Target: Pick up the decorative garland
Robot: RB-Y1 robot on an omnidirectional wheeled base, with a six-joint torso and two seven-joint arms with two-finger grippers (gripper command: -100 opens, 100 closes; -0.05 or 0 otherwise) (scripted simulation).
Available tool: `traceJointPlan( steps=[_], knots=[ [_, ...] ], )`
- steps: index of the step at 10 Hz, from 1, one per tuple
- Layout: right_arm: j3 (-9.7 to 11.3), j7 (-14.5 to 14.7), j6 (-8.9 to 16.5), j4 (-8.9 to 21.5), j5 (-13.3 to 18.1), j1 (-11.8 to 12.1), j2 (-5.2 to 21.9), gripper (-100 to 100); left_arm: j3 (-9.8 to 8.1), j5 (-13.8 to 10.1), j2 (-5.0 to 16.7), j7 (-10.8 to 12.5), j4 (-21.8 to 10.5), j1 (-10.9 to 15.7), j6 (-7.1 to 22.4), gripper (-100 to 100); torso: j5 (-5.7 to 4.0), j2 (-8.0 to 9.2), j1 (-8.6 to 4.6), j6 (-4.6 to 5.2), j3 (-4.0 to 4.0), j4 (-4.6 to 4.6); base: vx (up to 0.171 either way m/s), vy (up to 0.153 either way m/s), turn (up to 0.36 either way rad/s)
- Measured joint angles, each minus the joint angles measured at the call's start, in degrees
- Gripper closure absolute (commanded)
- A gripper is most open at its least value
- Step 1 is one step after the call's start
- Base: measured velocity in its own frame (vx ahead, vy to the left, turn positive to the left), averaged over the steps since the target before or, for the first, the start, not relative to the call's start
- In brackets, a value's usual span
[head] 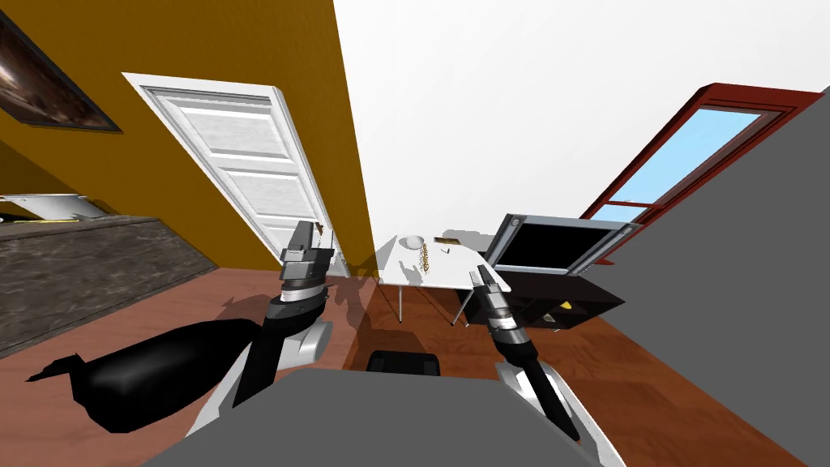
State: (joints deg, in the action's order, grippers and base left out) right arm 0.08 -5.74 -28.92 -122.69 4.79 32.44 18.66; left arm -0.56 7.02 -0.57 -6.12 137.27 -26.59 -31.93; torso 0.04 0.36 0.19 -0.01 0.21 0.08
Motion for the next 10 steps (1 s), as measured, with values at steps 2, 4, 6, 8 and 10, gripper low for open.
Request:
traceJointPlan(
  steps=[2,4,6,8,10],
  knots=[
    [0.4,-0.5,0.5,1.3,0.0,0.7,3.0,-100,0.0,0.0,0.0,0.0,0.0,0.0,0.0,0,0.01,-0.01,0.05,0.0,-0.01,0.0,-0.081,0.07,0.072],
    [0.7,-1.0,0.5,3.3,-0.1,1.7,6.0,-100,0.0,0.0,0.0,0.0,0.0,0.0,0.0,0,0.01,-0.06,0.04,0.0,-0.03,-0.01,-0.063,0.066,0.088],
    [1.0,-1.7,0.5,4.7,-0.3,3.0,9.3,-100,0.0,0.0,0.0,0.0,0.0,0.0,0.0,0,0.02,-0.09,0.05,0.0,-0.05,-0.02,-0.061,0.076,0.092],
    [1.6,-2.3,1.2,6.6,-0.2,3.5,12.5,-100,0.0,0.0,0.0,0.0,0.0,0.0,0.0,0,0.03,-0.16,0.1,-0.01,-0.08,-0.03,-0.047,0.085,0.1],
    [1.6,-3.4,1.9,7.8,-0.6,4.8,16.5,-100,0.0,0.0,0.0,0.0,0.0,0.0,0.0,0,0.03,-0.21,0.07,0.0,-0.11,-0.04,-0.031,0.082,0.098]
  ],
)
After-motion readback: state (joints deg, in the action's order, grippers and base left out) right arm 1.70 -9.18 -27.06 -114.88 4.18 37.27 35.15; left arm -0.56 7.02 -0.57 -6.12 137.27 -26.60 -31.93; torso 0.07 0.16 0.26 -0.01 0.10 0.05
